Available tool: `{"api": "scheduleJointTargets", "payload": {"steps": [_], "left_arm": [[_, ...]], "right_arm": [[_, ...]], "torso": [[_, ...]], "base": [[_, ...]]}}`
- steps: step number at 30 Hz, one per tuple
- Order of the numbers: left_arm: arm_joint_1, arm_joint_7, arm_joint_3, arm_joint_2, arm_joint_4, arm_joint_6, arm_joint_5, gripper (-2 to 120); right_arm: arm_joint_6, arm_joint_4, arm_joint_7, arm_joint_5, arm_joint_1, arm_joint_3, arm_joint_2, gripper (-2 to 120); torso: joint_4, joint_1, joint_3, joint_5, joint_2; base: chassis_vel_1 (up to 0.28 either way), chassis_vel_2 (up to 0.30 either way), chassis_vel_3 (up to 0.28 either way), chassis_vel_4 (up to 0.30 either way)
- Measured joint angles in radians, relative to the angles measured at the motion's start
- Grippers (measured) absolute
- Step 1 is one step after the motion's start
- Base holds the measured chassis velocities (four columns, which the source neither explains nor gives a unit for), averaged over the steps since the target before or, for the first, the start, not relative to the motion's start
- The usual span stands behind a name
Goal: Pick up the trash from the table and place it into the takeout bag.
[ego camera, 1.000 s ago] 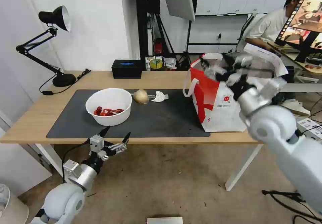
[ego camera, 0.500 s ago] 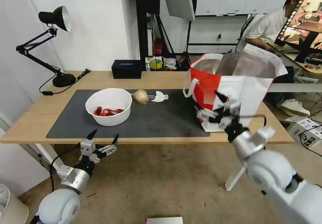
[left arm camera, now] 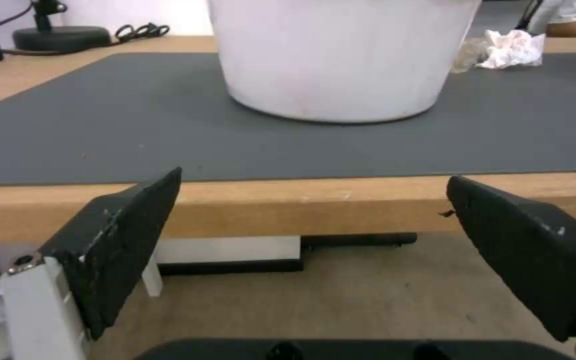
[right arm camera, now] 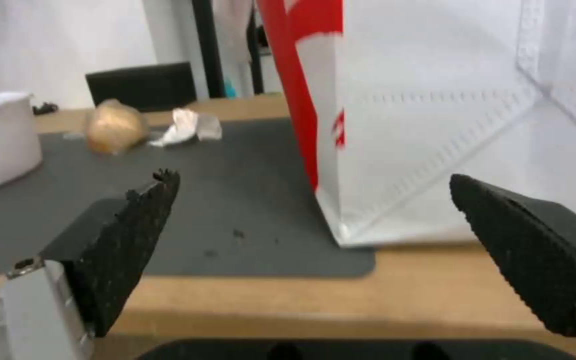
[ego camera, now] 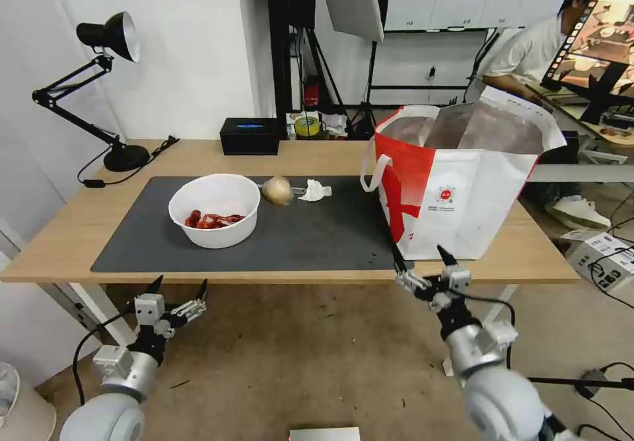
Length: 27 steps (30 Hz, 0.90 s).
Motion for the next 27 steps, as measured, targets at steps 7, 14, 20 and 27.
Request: {"api": "scheduleJointTargets", "payload": {"steps": [7, 14, 20, 27], "left_arm": [[0.014, 0.001, -0.012, -0.011, 0.0, -0.006, 0.003, 100], [0.024, 0.005, -0.01, -0.023, -0.002, -0.011, 0.011, 100], [0.033, 0.011, -0.01, -0.026, -0.011, -0.012, 0.013, 100], [0.04, 0.014, -0.013, -0.028, -0.014, -0.013, 0.014, 100]], "right_arm": [[0.0, -0.002, 0.019, -0.039, -0.044, -0.017, 0.029, 100], [-0.009, -0.012, 0.03, -0.07, -0.069, -0.038, 0.042, 100], [-0.01, -0.013, 0.031, -0.077, -0.078, -0.041, 0.048, 100], [-0.013, -0.014, 0.031, -0.083, -0.074, -0.049, 0.049, 100]], "torso": [[0.0, 0.0, 0.0, -0.0001, 0.0], [0.0, 0.0, 0.0, 0.0, 0.0], [0.0, 0.0, 0.0, 0.0, 0.0], [0.0, 0.0, 0.0, 0.0, 0.0]], "base": [[0.0, 0.0, 0.0, 0.0], [0.0, 0.0, 0.0, 0.0], [0.0, 0.0, 0.0, 0.0], [0.0, 0.0, 0.0, 0.0]]}}
